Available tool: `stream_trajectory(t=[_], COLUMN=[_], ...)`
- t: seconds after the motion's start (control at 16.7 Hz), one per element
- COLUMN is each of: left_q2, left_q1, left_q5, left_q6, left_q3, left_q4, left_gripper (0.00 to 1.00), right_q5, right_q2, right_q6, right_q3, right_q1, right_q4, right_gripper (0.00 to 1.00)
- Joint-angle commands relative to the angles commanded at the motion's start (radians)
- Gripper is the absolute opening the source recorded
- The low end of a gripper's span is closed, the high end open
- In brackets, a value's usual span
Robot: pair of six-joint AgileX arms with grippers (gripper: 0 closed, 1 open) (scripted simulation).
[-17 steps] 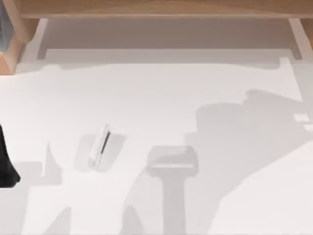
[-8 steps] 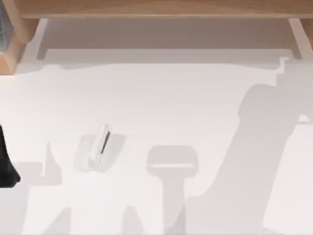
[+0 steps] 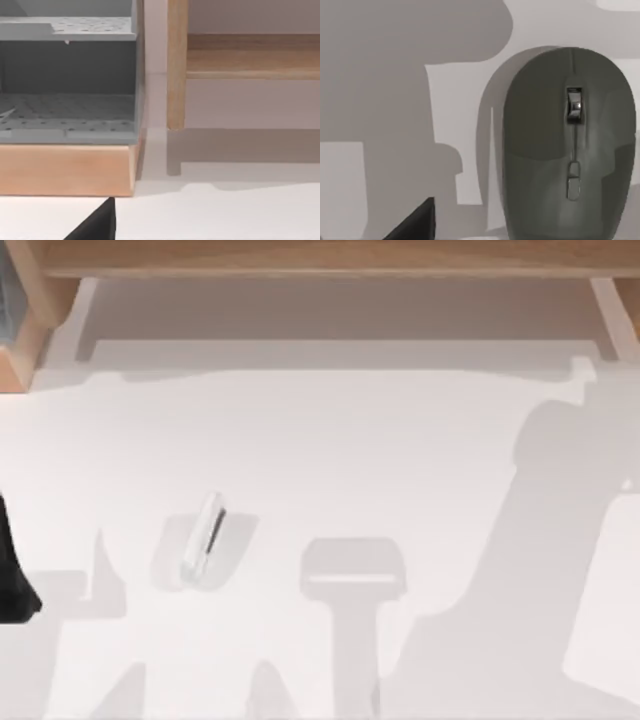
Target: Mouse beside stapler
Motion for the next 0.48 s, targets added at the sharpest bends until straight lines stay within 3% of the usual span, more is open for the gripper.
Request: stream_trajectory(t=[0.48], left_q2=[0.0], left_q1=[0.0], left_q5=[0.0], left_q6=[0.0], left_q3=[0.0], left_q4=[0.0], left_gripper=[1.0], right_q5=[-0.001], right_q2=[-0.01], right_q6=[-0.006], right_q3=[-0.029], right_q1=[-0.007], right_q4=[0.019], right_gripper=[1.0])
